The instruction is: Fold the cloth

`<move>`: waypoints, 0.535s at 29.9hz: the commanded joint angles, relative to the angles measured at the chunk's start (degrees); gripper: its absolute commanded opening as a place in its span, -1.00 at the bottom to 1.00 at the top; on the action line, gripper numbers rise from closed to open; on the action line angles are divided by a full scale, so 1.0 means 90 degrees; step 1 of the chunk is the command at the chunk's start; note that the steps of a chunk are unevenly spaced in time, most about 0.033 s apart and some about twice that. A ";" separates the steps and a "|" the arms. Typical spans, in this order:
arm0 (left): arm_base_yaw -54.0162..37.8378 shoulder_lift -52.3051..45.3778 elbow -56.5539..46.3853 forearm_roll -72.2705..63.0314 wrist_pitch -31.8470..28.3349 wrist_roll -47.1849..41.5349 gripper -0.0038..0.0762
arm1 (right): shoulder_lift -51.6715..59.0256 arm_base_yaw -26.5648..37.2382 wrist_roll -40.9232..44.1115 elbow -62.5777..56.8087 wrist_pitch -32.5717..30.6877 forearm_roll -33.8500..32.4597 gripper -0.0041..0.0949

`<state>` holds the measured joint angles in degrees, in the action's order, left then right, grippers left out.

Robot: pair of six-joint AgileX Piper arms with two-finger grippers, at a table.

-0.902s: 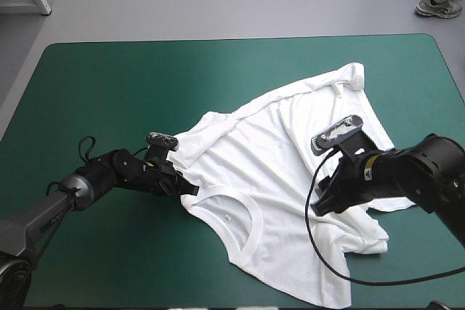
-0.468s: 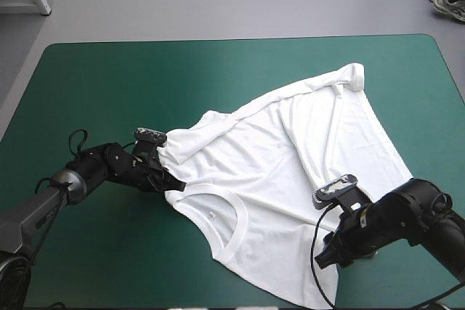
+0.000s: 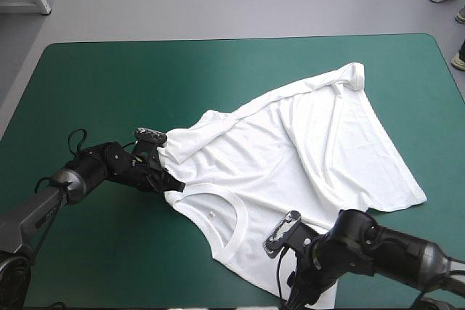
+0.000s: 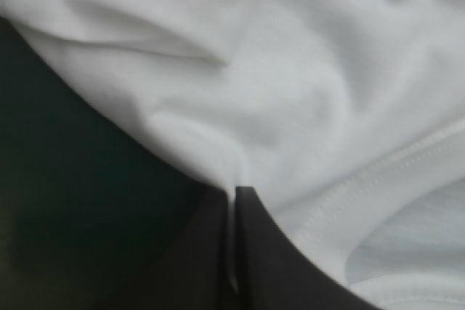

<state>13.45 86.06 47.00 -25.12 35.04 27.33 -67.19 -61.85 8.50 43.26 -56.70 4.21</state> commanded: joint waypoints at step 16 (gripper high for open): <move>-0.0006 -0.0191 0.0176 -0.0106 0.0020 0.0051 -0.86 | -0.0870 -0.0318 -0.0338 0.0396 0.0709 0.0283 0.11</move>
<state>13.45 86.06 47.00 -25.07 35.74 27.72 -74.37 -64.68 6.51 45.14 -51.15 6.30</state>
